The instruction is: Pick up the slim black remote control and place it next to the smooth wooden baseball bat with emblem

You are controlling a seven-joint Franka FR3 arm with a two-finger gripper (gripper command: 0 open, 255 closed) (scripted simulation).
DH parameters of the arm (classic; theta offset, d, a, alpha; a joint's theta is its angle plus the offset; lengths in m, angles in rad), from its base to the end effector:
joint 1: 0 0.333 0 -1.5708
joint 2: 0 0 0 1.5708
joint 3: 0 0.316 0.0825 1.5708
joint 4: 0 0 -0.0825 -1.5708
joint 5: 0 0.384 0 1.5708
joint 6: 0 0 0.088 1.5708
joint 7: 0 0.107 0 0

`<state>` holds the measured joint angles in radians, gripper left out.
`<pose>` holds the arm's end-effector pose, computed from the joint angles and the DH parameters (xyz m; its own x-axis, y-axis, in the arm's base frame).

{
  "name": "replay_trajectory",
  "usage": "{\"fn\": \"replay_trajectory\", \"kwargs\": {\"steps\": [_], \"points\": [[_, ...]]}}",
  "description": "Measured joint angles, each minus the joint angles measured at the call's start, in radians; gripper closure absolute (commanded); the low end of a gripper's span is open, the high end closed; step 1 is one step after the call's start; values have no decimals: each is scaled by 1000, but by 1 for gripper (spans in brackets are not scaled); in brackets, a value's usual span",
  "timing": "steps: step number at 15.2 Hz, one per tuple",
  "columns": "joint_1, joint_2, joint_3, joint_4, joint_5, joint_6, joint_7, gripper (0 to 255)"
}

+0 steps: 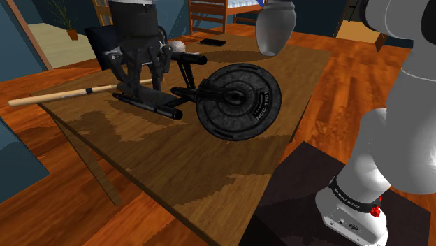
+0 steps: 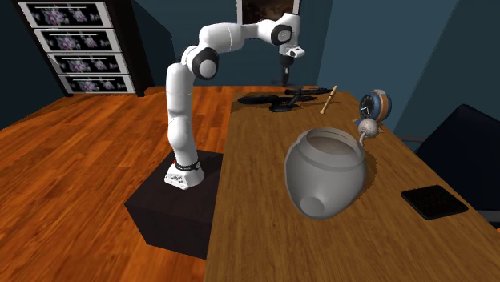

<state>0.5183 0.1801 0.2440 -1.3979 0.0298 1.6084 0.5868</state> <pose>0.4504 0.4147 0.6077 0.9854 0.1699 -0.0109 0.1685 -0.9824 -0.0805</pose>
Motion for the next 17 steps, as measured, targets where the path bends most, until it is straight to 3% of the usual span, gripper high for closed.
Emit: {"fn": "replay_trajectory", "kwargs": {"steps": [5,7,17], "points": [[93,191,32,271,-60,-79,107,255],[111,234,34,316,-72,-82,123,255],[94,185,33,108,-59,78,118,255]]}}
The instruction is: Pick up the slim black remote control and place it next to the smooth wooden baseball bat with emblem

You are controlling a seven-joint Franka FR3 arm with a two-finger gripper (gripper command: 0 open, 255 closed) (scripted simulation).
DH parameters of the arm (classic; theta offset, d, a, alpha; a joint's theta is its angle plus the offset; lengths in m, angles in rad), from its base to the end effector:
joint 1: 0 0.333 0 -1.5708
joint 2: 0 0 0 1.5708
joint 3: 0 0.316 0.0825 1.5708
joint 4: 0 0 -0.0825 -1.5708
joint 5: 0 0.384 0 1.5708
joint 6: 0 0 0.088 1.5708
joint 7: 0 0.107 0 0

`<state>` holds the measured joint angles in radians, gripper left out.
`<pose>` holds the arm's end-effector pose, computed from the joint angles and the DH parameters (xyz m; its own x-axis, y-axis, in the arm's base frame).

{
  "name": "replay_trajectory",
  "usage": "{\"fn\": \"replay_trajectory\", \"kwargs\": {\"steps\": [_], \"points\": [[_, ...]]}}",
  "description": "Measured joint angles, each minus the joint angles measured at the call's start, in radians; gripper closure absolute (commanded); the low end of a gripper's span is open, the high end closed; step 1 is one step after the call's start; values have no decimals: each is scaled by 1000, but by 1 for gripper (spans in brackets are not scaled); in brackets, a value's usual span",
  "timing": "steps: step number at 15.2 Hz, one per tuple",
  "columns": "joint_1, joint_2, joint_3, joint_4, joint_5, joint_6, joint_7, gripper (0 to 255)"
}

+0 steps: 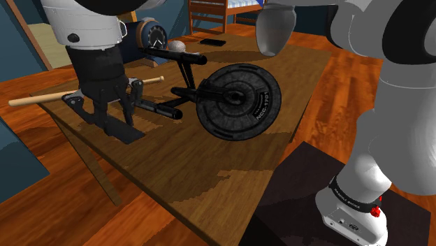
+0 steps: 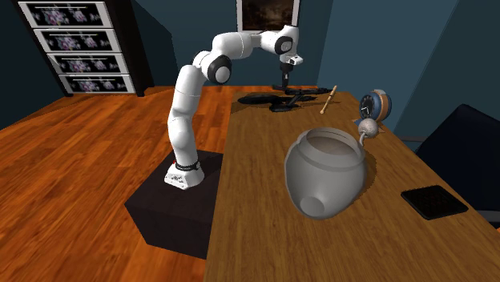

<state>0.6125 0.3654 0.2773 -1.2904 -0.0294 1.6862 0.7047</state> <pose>0.4482 0.4960 0.5513 0.9857 0.1679 -0.0115 0.1665 -0.9828 -0.0803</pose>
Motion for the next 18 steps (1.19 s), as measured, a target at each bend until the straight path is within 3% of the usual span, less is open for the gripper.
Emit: {"fn": "replay_trajectory", "kwargs": {"steps": [4,10,11,18], "points": [[-3,-5,-1,-55,2,51,-3,255],[-3,-6,0,-62,2,57,-3,255],[-3,-6,0,-62,2,57,-3,0],[-4,-5,-1,-43,2,40,-3,0]]}}
